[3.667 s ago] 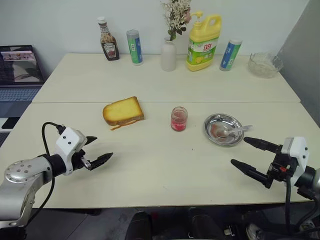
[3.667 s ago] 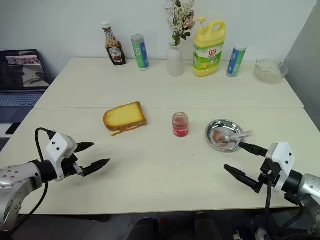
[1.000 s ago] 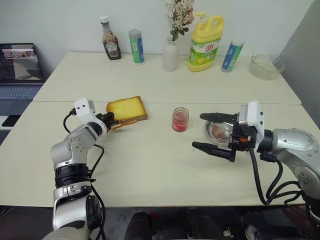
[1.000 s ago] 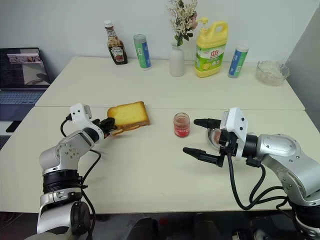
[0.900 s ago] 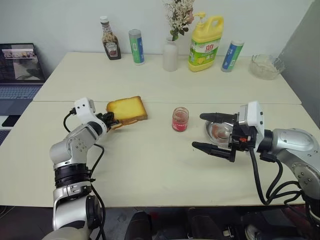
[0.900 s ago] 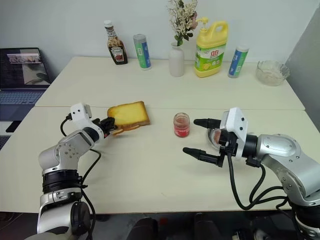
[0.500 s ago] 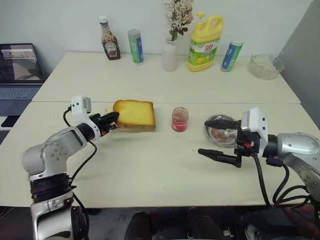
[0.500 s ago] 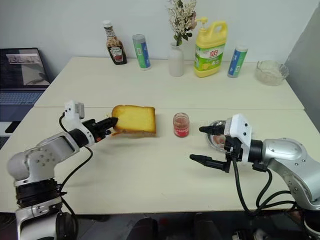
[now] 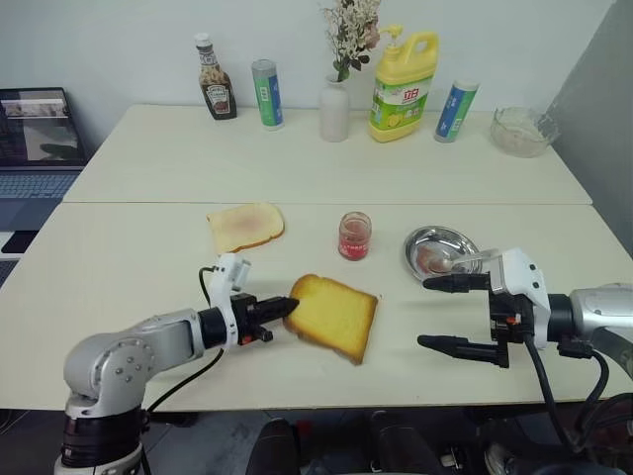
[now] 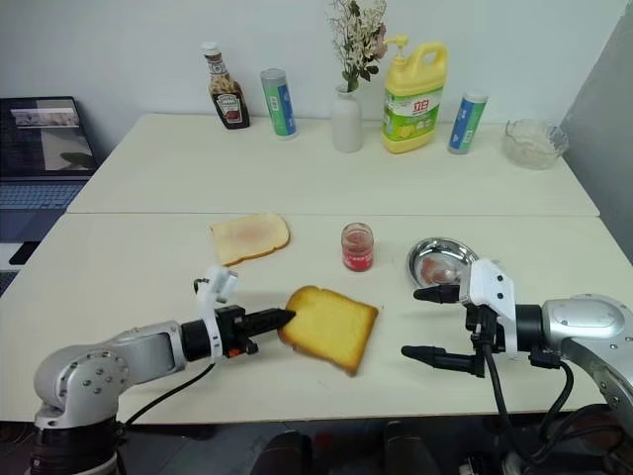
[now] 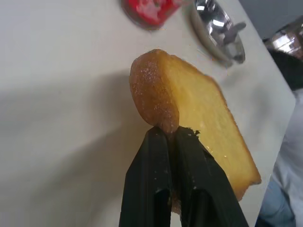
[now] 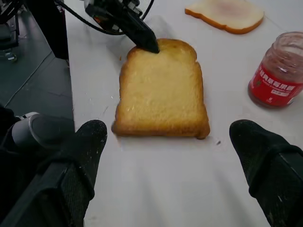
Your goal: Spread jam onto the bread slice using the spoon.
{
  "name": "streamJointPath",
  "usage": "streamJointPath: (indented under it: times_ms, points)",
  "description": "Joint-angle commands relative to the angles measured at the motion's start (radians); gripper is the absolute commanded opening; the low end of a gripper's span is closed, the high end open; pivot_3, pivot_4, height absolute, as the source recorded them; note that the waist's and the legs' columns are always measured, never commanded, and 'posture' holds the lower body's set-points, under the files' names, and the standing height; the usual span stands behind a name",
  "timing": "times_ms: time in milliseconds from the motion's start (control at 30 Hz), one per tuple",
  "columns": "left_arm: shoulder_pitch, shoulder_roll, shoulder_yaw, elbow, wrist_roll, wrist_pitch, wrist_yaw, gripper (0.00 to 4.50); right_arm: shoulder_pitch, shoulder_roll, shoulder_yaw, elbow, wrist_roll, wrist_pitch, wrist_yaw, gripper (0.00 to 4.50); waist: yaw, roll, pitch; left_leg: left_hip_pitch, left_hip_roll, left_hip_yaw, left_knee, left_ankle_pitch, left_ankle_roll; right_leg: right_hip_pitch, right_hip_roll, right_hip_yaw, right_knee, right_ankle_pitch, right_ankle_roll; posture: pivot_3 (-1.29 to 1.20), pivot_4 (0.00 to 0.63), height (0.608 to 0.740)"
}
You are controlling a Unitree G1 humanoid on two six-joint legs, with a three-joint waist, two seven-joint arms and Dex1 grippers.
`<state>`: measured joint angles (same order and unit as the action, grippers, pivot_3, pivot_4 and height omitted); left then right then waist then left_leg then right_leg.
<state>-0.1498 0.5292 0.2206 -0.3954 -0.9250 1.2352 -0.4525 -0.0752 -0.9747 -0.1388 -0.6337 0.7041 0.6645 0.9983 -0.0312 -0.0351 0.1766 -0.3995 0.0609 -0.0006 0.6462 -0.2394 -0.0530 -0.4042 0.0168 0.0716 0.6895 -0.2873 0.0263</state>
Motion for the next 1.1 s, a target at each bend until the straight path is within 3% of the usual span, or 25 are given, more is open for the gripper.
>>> streamJointPath:
  times_ms: [33,233,267,567,667,800,933,1100]
  points:
    - [0.041,0.037,-0.029,-0.045,0.048,-0.068,-0.027,0.02,0.008,-0.002,-0.040,-0.056,0.049,0.011,-0.003,4.50,0.000,0.000,0.000,0.000,0.000,0.000,0.000,0.000,0.000,0.000,0.000,0.000,0.000,0.000,0.000,0.00,0.150,0.740]
    - [0.070,0.039,-0.065,-0.046,0.128,-0.165,-0.022,0.02,0.016,-0.016,-0.028,-0.066,0.067,0.018,0.018,4.50,0.002,0.000,0.000,0.000,-0.001,0.000,0.000,0.000,0.000,0.000,0.000,0.000,-0.001,-0.002,0.003,0.00,0.150,0.740]
    - [0.077,0.042,-0.068,-0.047,0.137,-0.177,-0.024,0.58,0.012,-0.015,-0.024,-0.062,0.062,0.014,0.018,4.50,0.002,0.000,0.000,0.000,-0.001,0.000,0.000,0.000,0.000,0.000,0.000,0.000,-0.001,-0.002,0.003,0.00,0.150,0.740]
    - [0.145,0.060,-0.056,-0.076,0.194,-0.253,-0.030,3.40,0.001,-0.007,-0.009,-0.051,0.057,0.004,0.022,4.50,0.002,0.000,0.000,0.000,0.000,0.000,0.000,0.000,0.000,0.000,0.000,0.000,-0.001,-0.002,0.003,0.00,0.150,0.740]
    - [0.205,0.126,-0.026,-0.113,0.268,-0.327,-0.042,4.37,0.007,-0.005,-0.021,-0.047,0.056,-0.001,0.018,4.50,-0.002,0.000,0.000,0.000,0.000,0.000,0.000,0.000,0.000,0.000,0.000,0.000,-0.001,-0.002,0.003,0.00,0.150,0.740]
    - [0.231,0.229,-0.013,-0.100,0.403,-0.537,-0.117,4.45,0.015,0.013,-0.061,-0.018,0.040,-0.021,-0.018,4.50,0.000,0.000,0.000,0.001,0.001,0.000,-0.001,0.000,0.000,0.000,0.001,0.000,-0.001,-0.003,0.001,0.00,0.150,0.740]
    - [0.094,0.269,-0.012,-0.137,0.376,-0.697,-0.280,4.45,0.029,0.096,-0.178,0.042,0.029,-0.049,-0.130,4.50,0.021,-0.001,0.000,-0.001,0.000,0.000,0.000,0.000,0.000,0.000,-0.001,-0.001,-0.002,-0.003,0.001,0.00,0.150,0.740]
    - [-0.084,0.300,-0.105,-0.162,0.343,-0.700,-0.405,4.45,0.051,0.235,-0.291,0.082,-0.031,-0.071,-0.347,4.50,0.025,-0.001,0.000,-0.002,-0.001,0.004,-0.001,0.000,0.000,0.001,-0.001,0.002,-0.009,0.002,0.001,0.00,0.150,0.740]
